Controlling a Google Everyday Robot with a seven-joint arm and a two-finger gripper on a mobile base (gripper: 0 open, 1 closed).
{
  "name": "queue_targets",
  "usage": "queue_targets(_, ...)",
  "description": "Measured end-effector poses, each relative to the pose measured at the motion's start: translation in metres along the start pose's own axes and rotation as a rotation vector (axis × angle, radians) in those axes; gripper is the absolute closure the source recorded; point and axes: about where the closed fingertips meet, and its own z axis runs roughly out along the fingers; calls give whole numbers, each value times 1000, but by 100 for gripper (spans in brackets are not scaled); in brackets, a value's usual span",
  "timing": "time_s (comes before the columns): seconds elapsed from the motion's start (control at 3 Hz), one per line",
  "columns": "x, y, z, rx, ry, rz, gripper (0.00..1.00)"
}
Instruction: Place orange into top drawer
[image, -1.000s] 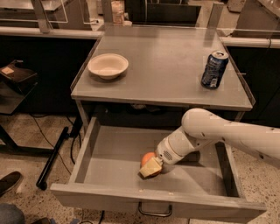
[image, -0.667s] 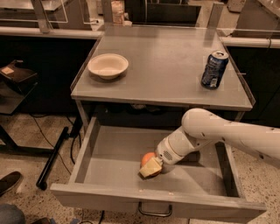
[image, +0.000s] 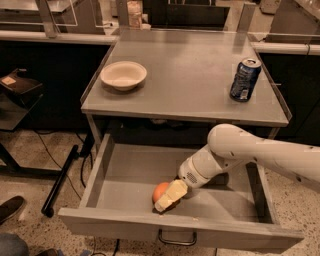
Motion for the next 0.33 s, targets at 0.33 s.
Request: queue_targets(0.33, 0, 0, 0, 0, 0, 0, 0)
